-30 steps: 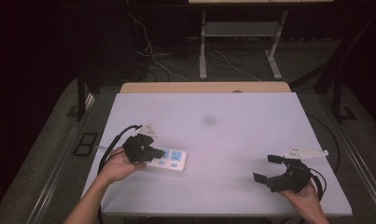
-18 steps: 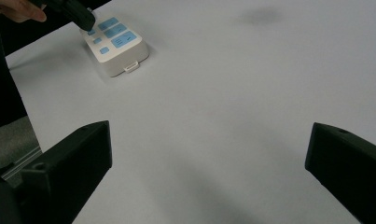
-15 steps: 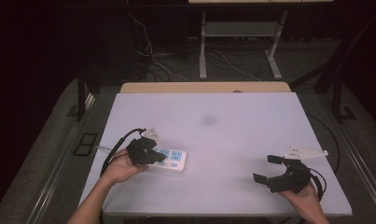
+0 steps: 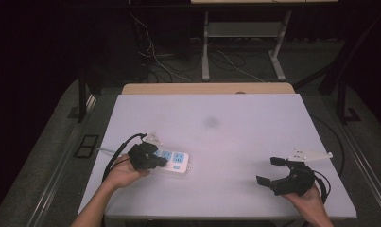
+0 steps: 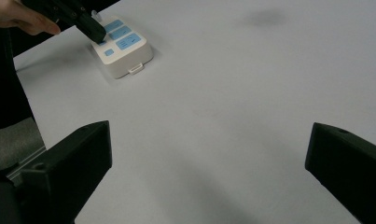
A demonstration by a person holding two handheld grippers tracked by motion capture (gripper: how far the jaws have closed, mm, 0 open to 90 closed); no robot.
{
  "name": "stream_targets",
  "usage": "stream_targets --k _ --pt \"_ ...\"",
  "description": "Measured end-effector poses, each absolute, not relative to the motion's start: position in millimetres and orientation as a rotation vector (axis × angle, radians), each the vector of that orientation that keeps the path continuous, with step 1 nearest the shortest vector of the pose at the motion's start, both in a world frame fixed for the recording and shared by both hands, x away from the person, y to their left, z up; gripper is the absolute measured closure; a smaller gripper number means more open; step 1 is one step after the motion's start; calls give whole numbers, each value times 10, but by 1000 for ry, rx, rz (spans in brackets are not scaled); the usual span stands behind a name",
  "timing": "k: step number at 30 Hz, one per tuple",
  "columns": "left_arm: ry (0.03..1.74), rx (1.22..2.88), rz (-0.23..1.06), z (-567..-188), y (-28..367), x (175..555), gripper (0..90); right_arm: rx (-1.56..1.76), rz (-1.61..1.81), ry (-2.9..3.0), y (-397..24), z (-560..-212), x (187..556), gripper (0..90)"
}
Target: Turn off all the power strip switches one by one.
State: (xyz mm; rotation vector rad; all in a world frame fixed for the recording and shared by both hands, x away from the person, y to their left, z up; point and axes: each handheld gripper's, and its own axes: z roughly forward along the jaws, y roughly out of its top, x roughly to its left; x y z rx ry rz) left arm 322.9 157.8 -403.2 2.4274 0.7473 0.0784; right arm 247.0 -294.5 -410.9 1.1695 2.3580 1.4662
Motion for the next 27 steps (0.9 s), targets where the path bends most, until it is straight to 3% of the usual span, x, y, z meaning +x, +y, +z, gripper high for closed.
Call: stream_targets --k 27 --pt "800 2382 12 -4077 1558 3306 900 1155 1472 2362 -2939 -4088 2439 4"
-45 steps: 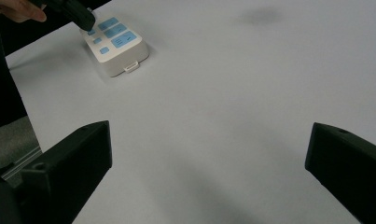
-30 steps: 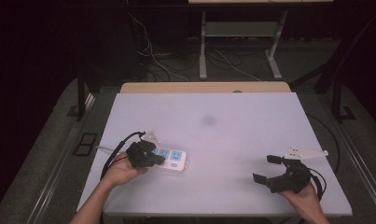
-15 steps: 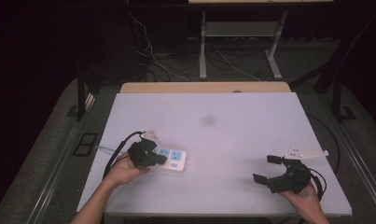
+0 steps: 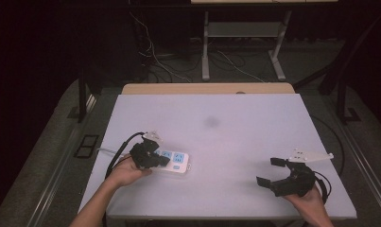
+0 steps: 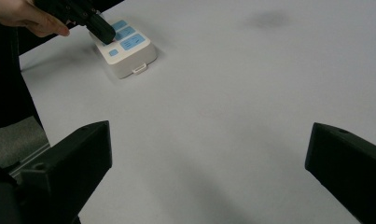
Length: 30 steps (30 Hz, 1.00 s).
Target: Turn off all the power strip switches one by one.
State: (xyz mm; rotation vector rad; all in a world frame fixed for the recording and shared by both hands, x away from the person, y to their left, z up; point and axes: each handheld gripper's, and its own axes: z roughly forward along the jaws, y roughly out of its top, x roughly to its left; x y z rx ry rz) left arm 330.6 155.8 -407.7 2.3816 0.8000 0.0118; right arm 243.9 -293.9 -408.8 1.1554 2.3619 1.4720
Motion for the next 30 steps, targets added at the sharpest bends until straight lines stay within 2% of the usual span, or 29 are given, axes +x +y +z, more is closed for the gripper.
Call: stream_targets --k 30 --pt "831 2298 -3 -4138 1641 3275 899 1150 1476 2352 -2940 -4076 2428 4"
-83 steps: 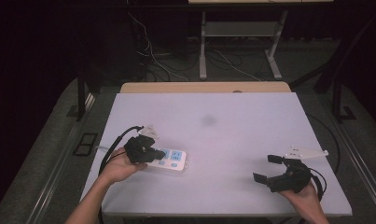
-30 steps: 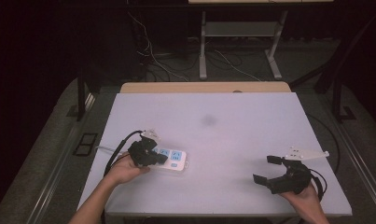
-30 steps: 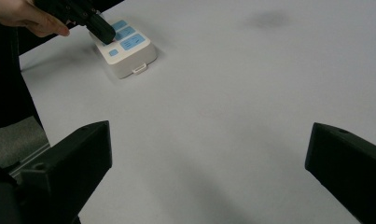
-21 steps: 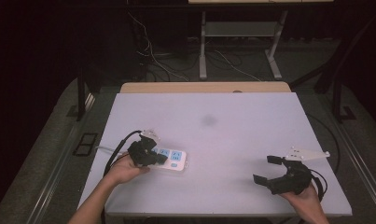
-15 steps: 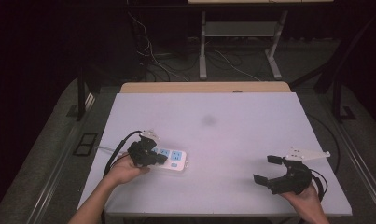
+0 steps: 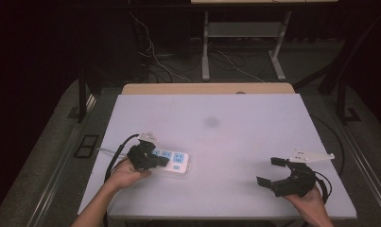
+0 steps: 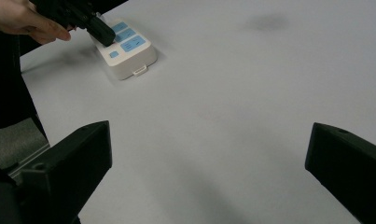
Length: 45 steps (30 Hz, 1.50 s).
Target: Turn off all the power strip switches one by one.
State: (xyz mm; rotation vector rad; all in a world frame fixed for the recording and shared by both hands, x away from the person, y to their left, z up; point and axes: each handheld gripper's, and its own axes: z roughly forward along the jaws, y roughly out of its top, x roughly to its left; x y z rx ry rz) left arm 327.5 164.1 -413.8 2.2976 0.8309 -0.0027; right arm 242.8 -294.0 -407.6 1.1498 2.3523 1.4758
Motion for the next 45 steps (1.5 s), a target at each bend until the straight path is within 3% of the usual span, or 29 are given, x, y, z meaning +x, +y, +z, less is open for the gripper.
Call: stream_targets --k 12,45 --pt "814 2338 68 -4101 1574 3232 897 1161 1475 2349 -2951 -4081 2435 3" --pt "699 2405 67 -3799 1269 3271 895 1166 1479 2338 -2984 -4079 2443 3"
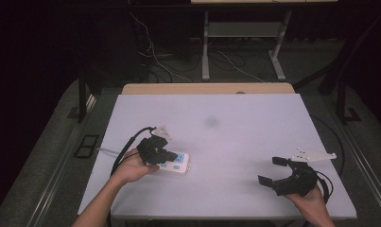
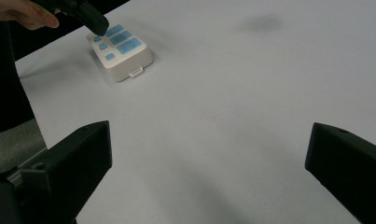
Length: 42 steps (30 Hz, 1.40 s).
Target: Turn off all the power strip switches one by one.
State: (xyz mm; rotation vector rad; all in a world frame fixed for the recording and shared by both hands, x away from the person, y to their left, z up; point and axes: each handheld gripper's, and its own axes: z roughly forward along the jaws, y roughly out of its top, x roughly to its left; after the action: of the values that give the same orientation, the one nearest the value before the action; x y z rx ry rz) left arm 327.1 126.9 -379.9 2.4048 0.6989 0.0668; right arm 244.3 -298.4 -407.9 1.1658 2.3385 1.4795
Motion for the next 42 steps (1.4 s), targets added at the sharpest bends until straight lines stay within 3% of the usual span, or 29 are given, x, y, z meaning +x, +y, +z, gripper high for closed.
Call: stream_targets --k 42 --pt "670 2470 2 -4023 1159 3270 894 1166 1473 2346 -2979 -4086 2442 3"
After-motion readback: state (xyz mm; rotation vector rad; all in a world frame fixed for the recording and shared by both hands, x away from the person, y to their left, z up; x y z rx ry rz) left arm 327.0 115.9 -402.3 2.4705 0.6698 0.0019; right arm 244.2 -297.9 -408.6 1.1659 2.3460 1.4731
